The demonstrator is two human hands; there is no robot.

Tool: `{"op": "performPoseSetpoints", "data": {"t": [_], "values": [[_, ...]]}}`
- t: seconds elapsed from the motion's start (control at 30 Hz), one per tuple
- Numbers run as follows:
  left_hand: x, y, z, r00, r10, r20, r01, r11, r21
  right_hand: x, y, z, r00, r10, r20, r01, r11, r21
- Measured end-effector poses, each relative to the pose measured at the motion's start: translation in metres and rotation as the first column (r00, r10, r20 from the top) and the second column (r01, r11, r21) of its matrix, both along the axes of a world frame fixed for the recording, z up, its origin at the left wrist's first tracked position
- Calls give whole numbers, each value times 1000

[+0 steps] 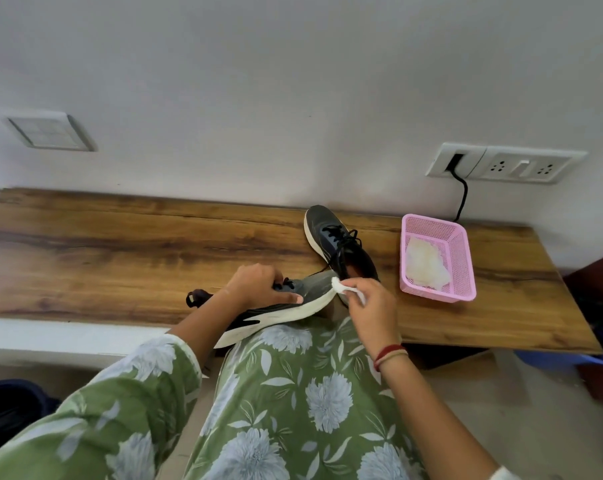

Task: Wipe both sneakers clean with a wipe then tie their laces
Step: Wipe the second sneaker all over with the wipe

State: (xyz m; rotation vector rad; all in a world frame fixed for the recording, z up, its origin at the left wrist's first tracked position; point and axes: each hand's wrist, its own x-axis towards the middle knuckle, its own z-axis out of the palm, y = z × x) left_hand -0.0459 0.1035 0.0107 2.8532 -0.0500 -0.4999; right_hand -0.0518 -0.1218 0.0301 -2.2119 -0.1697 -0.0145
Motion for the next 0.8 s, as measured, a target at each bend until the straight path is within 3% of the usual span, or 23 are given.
{"op": "performPoseSetpoints", "data": {"t": [0.1, 0.3, 0.43, 0.63, 0.7, 0.8], "values": [[-3, -6, -1, 996, -34, 82, 28, 997, 77, 10, 6, -9, 993, 67, 97, -49, 983, -175], [-16, -8, -5, 972, 37, 233, -36, 999, -10, 9, 20, -18, 972, 149, 180, -75, 928, -365], [-23, -2, -9, 966, 64, 249, -39, 994, -103, -8, 21, -20, 959, 125, 254, -50, 958, -281], [-21, -5, 1, 970, 14, 244, 17, 992, -123, -47, 36, -23, 958, 243, 150, -192, 938, -290], [-18, -8, 13, 965, -25, 262, 53, 993, -101, -50, 36, -14, 949, 287, 135, -253, 942, -222], [-18, -15, 31, 945, -79, 317, 99, 994, -46, -41, 15, 9, 975, 60, 213, -47, 997, -64]]}}
